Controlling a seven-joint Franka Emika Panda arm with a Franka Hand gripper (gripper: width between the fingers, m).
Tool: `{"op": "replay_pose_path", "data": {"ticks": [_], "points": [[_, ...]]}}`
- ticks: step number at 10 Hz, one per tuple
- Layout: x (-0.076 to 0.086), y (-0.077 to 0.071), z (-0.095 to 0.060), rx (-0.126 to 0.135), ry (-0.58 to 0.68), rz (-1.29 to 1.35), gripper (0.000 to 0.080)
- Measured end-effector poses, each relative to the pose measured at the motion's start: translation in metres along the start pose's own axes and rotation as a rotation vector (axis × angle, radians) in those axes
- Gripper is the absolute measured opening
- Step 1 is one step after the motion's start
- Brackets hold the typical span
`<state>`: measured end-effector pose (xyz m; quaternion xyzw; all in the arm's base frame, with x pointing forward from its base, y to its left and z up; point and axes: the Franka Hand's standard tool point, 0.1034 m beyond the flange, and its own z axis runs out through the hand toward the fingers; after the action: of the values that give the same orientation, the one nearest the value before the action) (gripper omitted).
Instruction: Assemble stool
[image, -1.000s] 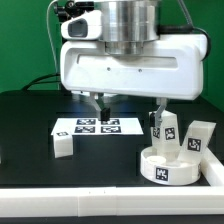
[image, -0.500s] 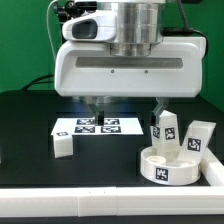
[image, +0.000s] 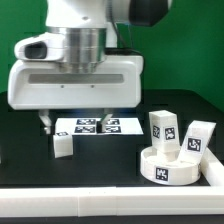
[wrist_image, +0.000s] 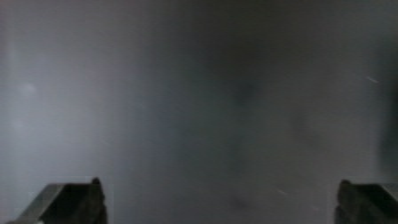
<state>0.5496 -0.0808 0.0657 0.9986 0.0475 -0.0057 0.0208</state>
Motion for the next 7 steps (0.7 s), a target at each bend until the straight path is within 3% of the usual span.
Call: {"op": "replay_pose_path", "data": {"ticks": [4,5,7], "points": [[-0.002,0.001,0.002,0.002,-0.003,-0.001,0.0648],[-0.011,0.010,0.009,0.014,-0.014,-0.015,0.0648],[-0.036,0.023,0.024,0.004,-0.027,-0.055,0.0648]]}}
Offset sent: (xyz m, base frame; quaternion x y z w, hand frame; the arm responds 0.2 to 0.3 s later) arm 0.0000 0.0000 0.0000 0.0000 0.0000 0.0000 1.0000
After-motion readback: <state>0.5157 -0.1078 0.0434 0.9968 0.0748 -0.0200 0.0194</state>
